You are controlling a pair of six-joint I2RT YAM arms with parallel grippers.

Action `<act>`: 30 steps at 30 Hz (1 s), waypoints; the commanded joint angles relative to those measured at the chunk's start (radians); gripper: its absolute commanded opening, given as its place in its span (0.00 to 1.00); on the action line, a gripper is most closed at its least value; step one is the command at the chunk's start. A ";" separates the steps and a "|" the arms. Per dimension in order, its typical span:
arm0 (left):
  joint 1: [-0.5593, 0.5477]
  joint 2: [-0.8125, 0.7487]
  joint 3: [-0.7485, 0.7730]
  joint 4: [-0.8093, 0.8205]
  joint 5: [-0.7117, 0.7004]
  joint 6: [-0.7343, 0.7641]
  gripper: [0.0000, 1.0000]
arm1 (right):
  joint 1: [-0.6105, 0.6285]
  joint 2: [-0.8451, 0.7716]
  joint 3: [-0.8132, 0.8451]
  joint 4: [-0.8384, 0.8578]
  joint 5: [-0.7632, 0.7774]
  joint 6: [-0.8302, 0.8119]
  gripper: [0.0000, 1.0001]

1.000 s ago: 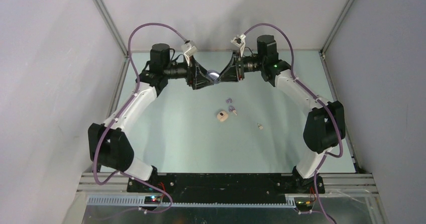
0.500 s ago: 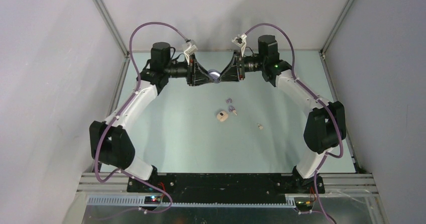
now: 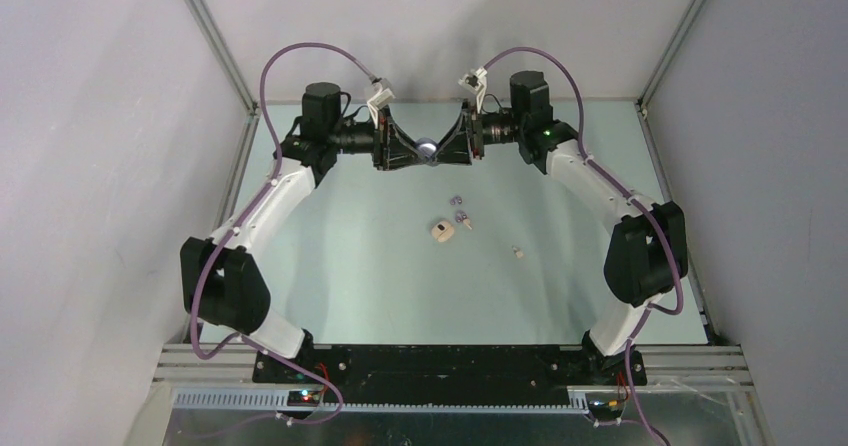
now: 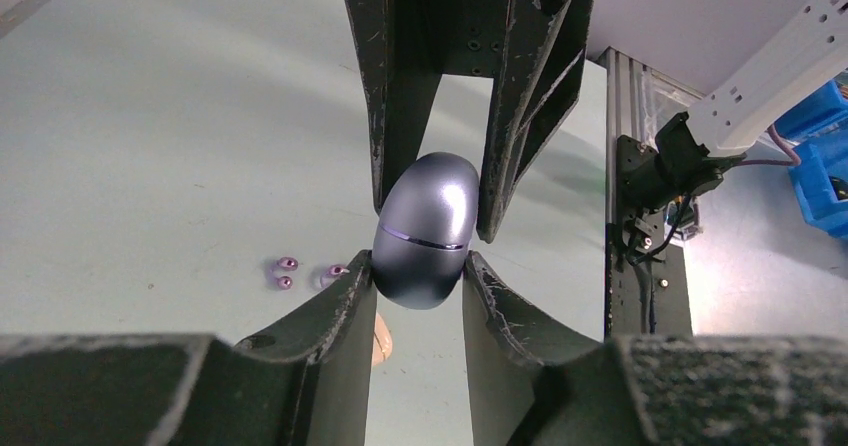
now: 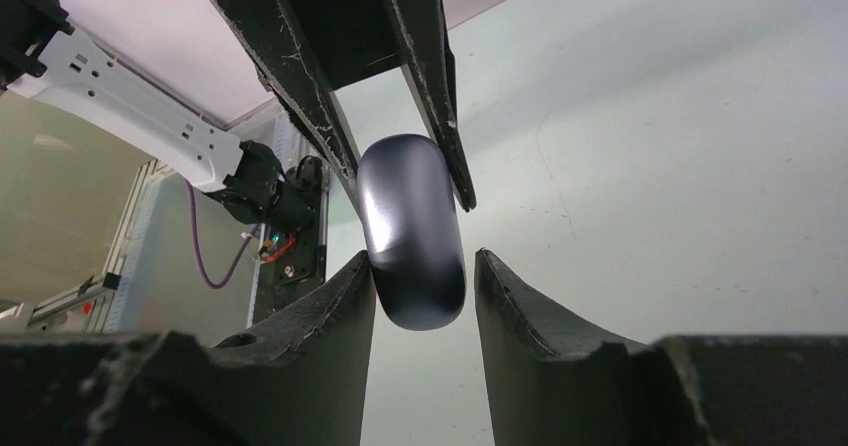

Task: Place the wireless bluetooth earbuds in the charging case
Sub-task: Open the charging case.

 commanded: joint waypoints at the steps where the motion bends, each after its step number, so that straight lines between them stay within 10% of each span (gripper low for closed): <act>1: -0.004 0.002 0.048 0.026 0.041 0.009 0.00 | -0.005 -0.020 0.026 0.051 0.052 0.055 0.45; 5: -0.005 0.002 0.047 0.022 0.044 0.015 0.00 | -0.023 -0.009 0.031 0.101 0.050 0.106 0.43; 10: -0.005 0.005 0.047 0.020 0.039 0.012 0.01 | -0.042 -0.003 0.038 0.153 0.001 0.137 0.17; 18: -0.006 0.008 0.034 0.068 -0.011 -0.017 0.60 | -0.039 -0.010 0.027 0.156 -0.031 0.135 0.08; 30: -0.021 0.035 0.061 0.101 0.014 -0.063 0.73 | -0.025 -0.012 0.016 0.154 -0.038 0.126 0.08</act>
